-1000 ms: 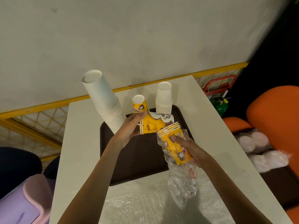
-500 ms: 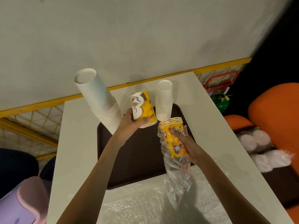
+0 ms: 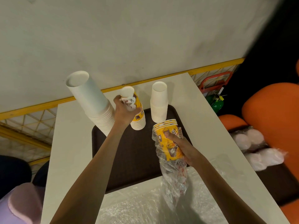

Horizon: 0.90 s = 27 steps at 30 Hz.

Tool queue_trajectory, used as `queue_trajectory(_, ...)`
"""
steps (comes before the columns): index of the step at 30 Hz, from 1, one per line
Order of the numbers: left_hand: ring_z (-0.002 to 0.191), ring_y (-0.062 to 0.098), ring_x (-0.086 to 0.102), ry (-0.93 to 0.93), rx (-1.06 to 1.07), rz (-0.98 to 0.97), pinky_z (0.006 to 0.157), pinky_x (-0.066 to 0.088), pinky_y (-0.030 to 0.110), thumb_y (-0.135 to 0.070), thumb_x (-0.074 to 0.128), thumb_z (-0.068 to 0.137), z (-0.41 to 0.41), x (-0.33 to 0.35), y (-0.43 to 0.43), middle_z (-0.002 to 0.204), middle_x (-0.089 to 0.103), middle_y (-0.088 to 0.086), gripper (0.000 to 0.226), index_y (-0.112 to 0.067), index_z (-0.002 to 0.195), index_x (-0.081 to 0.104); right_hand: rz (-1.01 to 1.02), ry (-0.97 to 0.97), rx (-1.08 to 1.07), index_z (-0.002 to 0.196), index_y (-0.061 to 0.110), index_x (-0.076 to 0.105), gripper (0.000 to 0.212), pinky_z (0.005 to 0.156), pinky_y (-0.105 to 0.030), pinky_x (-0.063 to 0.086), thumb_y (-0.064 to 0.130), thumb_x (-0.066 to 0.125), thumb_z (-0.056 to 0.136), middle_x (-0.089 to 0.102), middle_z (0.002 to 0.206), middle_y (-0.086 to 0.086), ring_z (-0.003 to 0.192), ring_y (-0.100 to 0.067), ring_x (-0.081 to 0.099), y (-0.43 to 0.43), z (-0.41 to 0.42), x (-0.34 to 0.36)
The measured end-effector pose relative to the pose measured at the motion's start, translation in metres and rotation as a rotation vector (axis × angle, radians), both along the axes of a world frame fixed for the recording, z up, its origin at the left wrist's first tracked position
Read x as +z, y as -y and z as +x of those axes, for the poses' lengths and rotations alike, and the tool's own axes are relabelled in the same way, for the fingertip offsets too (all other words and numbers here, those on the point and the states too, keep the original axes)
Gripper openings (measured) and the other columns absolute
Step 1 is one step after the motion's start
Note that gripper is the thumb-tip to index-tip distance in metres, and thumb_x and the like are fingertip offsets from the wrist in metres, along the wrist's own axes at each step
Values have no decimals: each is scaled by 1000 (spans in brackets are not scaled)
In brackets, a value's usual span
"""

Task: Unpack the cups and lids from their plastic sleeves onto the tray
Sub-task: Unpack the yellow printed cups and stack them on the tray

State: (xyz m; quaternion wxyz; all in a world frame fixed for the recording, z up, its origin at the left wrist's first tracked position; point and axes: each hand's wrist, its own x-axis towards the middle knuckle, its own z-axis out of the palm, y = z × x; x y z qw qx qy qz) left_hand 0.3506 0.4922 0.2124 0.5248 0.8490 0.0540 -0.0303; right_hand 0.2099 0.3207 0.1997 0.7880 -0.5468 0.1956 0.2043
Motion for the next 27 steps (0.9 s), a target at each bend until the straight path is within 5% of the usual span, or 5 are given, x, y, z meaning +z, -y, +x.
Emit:
queue_trajectory(4, 133, 30, 37, -254, 39, 87, 106, 38, 38, -21, 75, 80, -15, -23, -9, 145, 32, 15, 88, -5, 144, 17, -15, 2, 15, 104, 29, 58, 24, 76, -29, 54, 34, 58, 81, 69, 102, 1, 93, -15, 67, 0, -2, 0)
queue_trajectory(7, 107, 28, 58, -434, -117, 129, 75, 47, 27, -32, 65, 89, -35, -25, -10, 121, 56, 14, 59, -5, 135, 40, -30, -14, 32, 103, 29, 56, 14, 77, -29, 53, 31, 55, 89, 68, 102, 2, 92, -14, 66, 0, -2, 0)
queue_trajectory(9, 95, 19, 61, -502, -227, 80, 77, 48, 28, -41, 58, 91, -46, -19, -9, 109, 61, 6, 50, -9, 128, 47, -33, -14, 57, 103, 29, 57, 17, 79, -30, 53, 33, 56, 86, 68, 102, 2, 93, -15, 66, -2, -5, 0)
queue_trajectory(14, 119, 18, 54, -548, -502, -214, 106, 41, 38, -55, 58, 81, -63, 6, -2, 125, 59, 2, 54, -22, 123, 49, -36, -11, 144, 105, 29, 56, 17, 74, -26, 54, 32, 54, 88, 69, 98, 4, 88, -11, 68, -3, -11, 3)
queue_trajectory(27, 113, 20, 59, -519, -853, -98, 97, 50, 29, -56, 67, 56, -69, 33, 2, 119, 62, 1, 71, -25, 118, 53, 22, -53, 283, 105, 28, 53, 14, 72, -23, 55, 20, 46, 95, 67, 98, 3, 83, -10, 67, 2, -22, 7)
